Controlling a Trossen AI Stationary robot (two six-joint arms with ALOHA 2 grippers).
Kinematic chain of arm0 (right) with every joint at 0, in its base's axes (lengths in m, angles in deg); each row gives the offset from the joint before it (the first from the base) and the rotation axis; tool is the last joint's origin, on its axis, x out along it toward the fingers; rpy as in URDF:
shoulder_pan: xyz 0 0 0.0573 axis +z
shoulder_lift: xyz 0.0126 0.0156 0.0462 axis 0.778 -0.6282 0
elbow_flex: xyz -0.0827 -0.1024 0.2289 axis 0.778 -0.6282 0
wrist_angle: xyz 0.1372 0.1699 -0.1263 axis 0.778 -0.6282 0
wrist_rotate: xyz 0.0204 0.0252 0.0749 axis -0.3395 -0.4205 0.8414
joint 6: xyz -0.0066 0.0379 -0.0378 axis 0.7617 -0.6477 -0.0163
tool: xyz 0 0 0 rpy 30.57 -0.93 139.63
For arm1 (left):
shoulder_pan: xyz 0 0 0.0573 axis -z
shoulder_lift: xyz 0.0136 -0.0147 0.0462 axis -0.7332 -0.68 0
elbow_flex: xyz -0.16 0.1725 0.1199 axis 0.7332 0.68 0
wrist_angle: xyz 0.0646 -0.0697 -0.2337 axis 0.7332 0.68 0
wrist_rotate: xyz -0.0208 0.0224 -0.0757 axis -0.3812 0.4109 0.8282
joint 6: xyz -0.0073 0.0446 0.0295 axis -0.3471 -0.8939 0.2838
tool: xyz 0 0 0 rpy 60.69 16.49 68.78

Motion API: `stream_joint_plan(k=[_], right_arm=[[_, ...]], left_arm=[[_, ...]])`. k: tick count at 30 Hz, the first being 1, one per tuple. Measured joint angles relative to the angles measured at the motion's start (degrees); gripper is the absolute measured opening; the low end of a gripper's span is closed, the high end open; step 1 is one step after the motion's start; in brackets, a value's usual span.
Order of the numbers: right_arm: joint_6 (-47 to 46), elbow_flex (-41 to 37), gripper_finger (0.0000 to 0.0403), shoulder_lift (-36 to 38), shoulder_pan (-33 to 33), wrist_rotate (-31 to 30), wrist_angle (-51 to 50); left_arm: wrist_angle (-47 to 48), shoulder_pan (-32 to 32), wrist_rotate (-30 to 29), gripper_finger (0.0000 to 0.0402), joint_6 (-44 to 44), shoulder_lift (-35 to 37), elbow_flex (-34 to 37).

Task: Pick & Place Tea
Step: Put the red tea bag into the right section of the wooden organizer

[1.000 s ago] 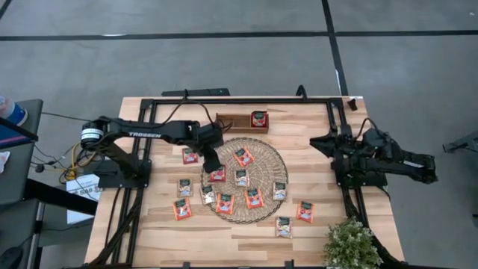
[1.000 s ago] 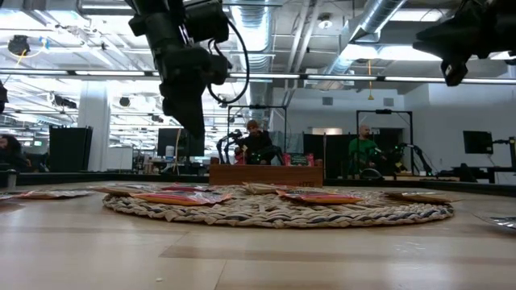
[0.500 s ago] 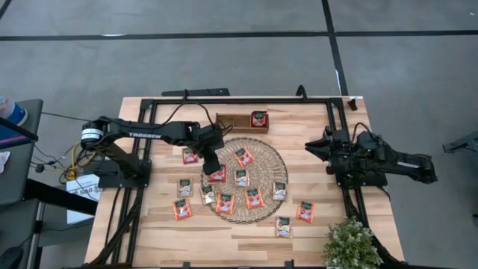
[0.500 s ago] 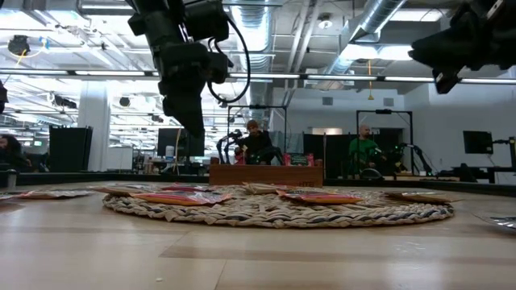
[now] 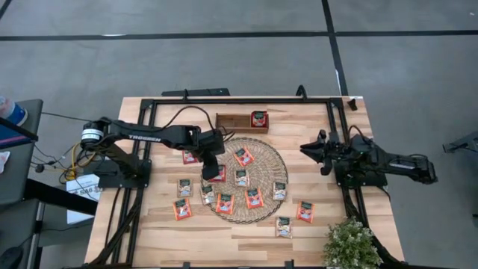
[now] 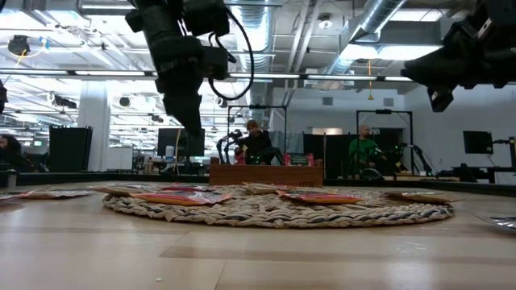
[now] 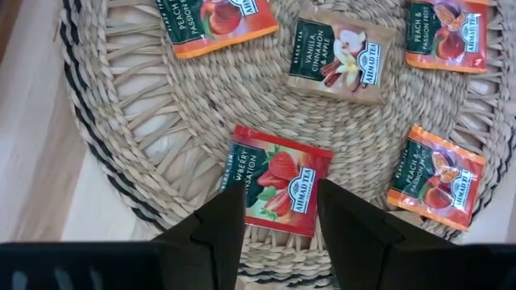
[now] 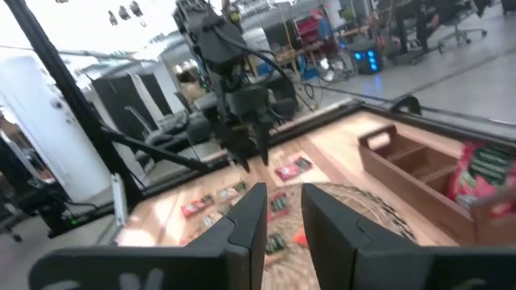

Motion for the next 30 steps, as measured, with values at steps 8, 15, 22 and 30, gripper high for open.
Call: stream_joint_plan(k=[8, 15, 22, 30], right_arm=[[-0.5, 0.0, 0.0072, 0.0, -0.1, -0.1, -0.9], [-0.4, 0.0, 0.0072, 0.0, -0.1, -0.1, -0.9], [-0.4, 0.0, 0.0072, 0.0, -0.1, -0.1, -1.0], [-0.4, 0.0, 0.0072, -0.1, -0.1, 0.0, -1.9]], left_arm=[[-0.4, 0.1, 0.1, 0.0146, -1.6, -5.8, 0.0], [-0.7, 0.1, 0.2, 0.0146, -2.5, -8.1, 0.0], [-4.5, 0.1, 0.2, 0.0146, -5.6, -8.7, 0.0], [-4.5, 0.1, -2.7, 0.0146, -8.1, -11.6, 0.0]])
